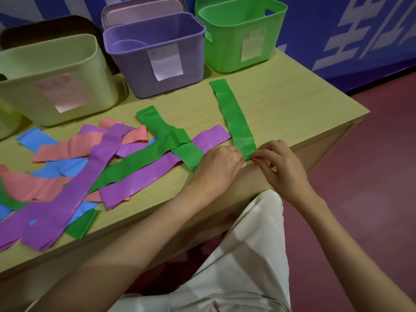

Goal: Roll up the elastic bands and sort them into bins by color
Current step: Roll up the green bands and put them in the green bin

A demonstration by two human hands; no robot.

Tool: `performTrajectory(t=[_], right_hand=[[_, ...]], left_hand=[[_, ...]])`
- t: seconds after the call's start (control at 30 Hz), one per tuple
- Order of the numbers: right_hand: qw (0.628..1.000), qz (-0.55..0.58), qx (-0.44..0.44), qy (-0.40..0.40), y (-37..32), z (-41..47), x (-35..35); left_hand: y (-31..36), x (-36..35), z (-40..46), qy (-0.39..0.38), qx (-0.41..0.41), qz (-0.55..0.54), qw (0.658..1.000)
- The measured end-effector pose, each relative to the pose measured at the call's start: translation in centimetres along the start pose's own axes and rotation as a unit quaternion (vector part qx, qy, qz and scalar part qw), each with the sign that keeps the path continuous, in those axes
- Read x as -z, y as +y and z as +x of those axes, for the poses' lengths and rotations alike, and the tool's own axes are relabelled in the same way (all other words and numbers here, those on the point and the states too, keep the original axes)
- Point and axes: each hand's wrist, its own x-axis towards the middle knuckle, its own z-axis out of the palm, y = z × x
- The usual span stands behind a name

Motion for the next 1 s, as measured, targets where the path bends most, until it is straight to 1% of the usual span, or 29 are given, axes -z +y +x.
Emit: performTrajectory(t=[0.13,0.27,0.33,0.43,0.47,0.6,0.77,0.87,1.0], right_hand=[[0.998,-0.05,0.019,0.018,0.1,-0.6,-0.6],[0.996,-0.072,0.047,0.025,-0.4,-1.5,-0.9],[0.995,-0.081,0.054,0.027,-0.7,-1.9,-1.1],[0.994,-0.094,0.047,0.019,-0.9,-2.5,-1.4],[0.995,-0.093,0.041,0.012,-0.9,-2.6,-1.5],[0.995,-0.087,0.013,-0.039,-1.0,-2.6,-1.5],[0.993,-0.078,-0.021,-0.086,-1.3,-2.1,-1.3],[0.993,-0.059,-0.035,-0.097,-1.3,-1.9,-1.1],[0.993,-0.073,-0.027,-0.087,-1.4,-1.9,-1.0]], left_hand=[[-0.2,-0.2,-0.4,-0.038,-0.034,0.05,0.997],[0.0,0.3,-1.6,-0.021,-0.055,0.066,0.996],[0.2,0.8,-2.1,-0.023,-0.064,0.095,0.993],[0.6,1.4,-2.5,-0.099,-0.057,0.146,0.983],[0.5,1.6,-2.5,-0.113,-0.051,0.157,0.98],[0.2,1.5,-2.6,-0.102,-0.052,0.197,0.974],[0.0,1.1,-2.4,-0.111,-0.04,0.195,0.974],[-0.2,1.1,-2.2,-0.118,-0.031,0.203,0.972],[-0.3,1.0,-1.8,-0.118,-0.027,0.195,0.973]])
